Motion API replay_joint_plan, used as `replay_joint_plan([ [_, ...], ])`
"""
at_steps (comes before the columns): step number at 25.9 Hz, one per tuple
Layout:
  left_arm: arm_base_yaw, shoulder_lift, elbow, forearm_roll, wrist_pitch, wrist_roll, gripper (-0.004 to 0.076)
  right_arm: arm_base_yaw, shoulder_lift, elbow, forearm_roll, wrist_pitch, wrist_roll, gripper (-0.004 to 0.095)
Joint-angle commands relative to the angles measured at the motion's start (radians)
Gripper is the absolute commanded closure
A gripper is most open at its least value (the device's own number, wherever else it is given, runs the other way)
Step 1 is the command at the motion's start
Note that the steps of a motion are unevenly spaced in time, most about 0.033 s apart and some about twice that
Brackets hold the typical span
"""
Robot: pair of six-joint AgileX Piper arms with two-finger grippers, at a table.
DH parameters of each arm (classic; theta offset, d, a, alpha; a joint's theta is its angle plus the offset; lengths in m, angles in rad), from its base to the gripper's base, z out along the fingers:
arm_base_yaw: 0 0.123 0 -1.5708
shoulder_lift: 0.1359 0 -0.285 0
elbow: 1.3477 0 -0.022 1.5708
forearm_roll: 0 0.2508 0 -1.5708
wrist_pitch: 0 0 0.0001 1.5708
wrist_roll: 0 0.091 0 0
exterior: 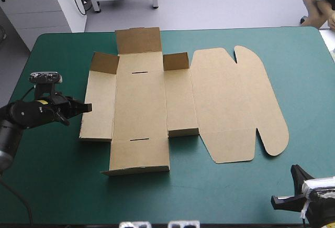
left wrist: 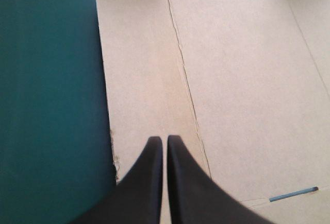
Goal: Fold the box
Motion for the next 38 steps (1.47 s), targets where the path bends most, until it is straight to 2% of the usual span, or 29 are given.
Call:
replay_joint_plan([
  [1, 0.086, 0.108, -0.088, -0.16, 0.074, 0.098, 0.0708, 0.006, -0.02, -0.024, 0.002, -0.08, -0.003, 0.0928],
  [3, 0.186, 0.192, -0.122, -0.321, 0.206, 0.194, 0.0708, 0.006, -0.02, -0.024, 0.002, -0.08, -0.003, 0.0928],
  [7, 0.316, 0.298, -0.142, -0.559, 0.351, 0.333, 0.0708, 0.006, -0.02, -0.024, 0.002, -0.08, -0.003, 0.0928],
  [10, 0.373, 0.365, -0.173, -0.589, 0.436, 0.34, 0.0709, 0.006, -0.02, -0.024, 0.002, -0.08, -0.003, 0.0928],
  [13, 0.384, 0.407, -0.191, -0.588, 0.468, 0.333, 0.071, 0.006, -0.02, -0.024, 0.002, -0.08, -0.003, 0.0928],
  [17, 0.384, 0.415, -0.191, -0.577, 0.453, 0.343, 0.0703, 0.006, -0.02, -0.024, 0.002, -0.082, -0.003, 0.0928],
  [20, 0.378, 0.415, -0.191, -0.551, 0.433, 0.375, 0.0635, 0.006, -0.02, -0.024, 0.002, -0.082, -0.003, 0.0928],
  [23, 0.361, 0.415, -0.191, -0.467, 0.375, 0.352, 0.05, 0.006, -0.02, -0.022, 0.002, -0.082, -0.003, 0.0928],
  [28, 0.316, 0.417, -0.191, -0.309, 0.263, 0.2, 0.0174, 0.006, -0.02, -0.022, 0.002, -0.082, -0.003, 0.0928],
  [31, 0.279, 0.429, -0.191, -0.315, 0.237, 0.189, 0.0174, 0.006, -0.02, -0.022, 0.002, -0.082, -0.003, 0.0928],
  [38, 0.195, 0.552, -0.191, -0.327, 0.303, 0.126, 0.0177, 0.006, -0.02, -0.022, 0.002, -0.082, -0.003, 0.0928],
])
